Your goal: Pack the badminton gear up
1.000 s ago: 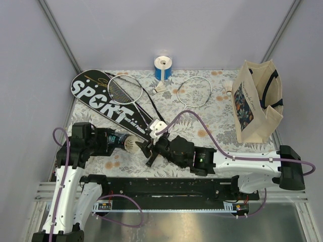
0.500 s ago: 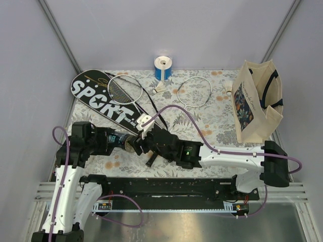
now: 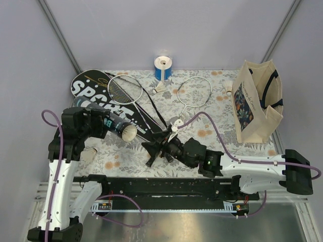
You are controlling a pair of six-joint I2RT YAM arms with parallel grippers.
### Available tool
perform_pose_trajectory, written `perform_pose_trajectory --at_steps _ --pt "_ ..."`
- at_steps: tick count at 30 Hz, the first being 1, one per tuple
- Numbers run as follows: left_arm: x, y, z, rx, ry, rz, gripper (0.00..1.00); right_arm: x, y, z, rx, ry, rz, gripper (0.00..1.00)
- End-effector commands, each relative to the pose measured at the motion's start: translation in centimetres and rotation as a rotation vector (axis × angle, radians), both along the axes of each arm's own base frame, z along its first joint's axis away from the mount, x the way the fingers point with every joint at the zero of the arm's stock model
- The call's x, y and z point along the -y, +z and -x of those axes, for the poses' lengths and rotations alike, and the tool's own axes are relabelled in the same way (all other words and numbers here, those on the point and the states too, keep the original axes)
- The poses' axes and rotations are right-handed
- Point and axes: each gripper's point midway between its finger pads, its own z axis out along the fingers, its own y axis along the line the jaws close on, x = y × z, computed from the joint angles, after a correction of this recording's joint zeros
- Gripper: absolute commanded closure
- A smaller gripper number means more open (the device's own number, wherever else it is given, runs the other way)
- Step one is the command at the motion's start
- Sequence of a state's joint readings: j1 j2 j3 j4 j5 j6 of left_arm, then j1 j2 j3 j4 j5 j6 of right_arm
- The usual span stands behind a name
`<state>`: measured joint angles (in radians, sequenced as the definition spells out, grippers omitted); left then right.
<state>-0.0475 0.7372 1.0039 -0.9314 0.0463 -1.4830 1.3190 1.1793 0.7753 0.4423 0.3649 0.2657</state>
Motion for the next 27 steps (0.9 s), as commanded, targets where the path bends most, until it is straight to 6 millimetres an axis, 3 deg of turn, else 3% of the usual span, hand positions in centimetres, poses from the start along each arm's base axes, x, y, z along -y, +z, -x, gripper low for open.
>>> perform_pose_trajectory --at_steps 1,6,12,18,27 --pt "-0.1 8.7 -1.7 0.312 -0.053 -0.096 0.89 0.1 -1.2 -1.5 -0.122 -0.099 -0.165 0.30" --pt "0.1 11.8 -0.8 0.424 -0.076 -0.114 0.89 -3.7 -4.4 -2.0 -0.191 -0.079 -0.101 0.30" --pt "1.7 11.5 0.3 0.458 -0.144 -0.041 0.88 -7.7 -9.6 -3.6 -0.306 -0.149 -0.034 0.30" --pt "2.8 13.1 1.6 0.532 -0.204 -0.002 0.87 -15.1 -10.6 -2.5 -0.345 0.020 -0.018 0.29" --pt "3.2 13.8 1.9 0.554 -0.233 -0.009 0.85 -22.7 -15.3 -2.6 -0.408 0.168 0.166 0.25"
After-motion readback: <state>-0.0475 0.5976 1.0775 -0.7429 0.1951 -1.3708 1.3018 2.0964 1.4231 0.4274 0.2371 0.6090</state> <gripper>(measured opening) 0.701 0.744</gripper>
